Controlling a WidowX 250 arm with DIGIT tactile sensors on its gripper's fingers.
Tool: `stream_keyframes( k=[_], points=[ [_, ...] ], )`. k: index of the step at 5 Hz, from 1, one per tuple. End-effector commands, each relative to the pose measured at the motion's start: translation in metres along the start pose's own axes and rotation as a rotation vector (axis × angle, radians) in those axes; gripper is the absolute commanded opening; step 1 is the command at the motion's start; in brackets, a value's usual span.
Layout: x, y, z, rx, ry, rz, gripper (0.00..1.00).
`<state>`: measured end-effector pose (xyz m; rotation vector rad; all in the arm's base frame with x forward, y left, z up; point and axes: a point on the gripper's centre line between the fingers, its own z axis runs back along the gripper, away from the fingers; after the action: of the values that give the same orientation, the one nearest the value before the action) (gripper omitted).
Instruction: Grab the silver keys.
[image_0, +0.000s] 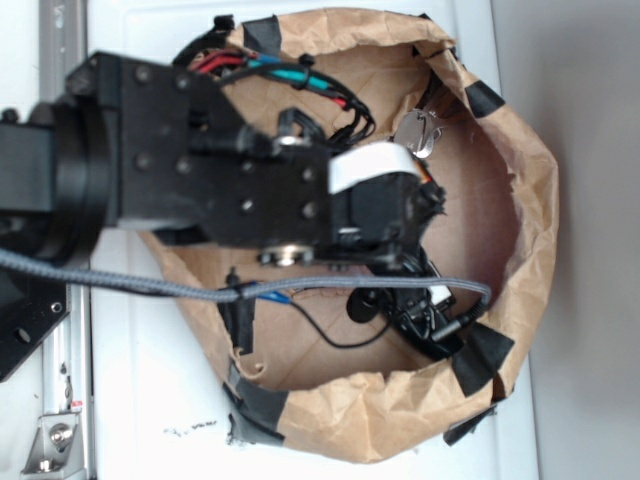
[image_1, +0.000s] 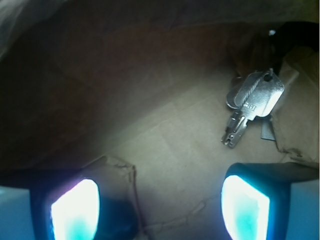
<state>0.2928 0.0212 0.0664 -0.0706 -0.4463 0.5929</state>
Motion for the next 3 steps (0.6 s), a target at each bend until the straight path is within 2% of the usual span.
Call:
stream_keyframes(
  k=[1,2,3],
  points=[
    [0.005,0.009,0.01,0.003,-0.129,0.105,1.0],
    [0.008,0.013,0.011,0.038,-0.111,0.186,1.0],
    [0.02,0.008,-0.009,0.073,-0.126,0.235,1.0]
  ],
)
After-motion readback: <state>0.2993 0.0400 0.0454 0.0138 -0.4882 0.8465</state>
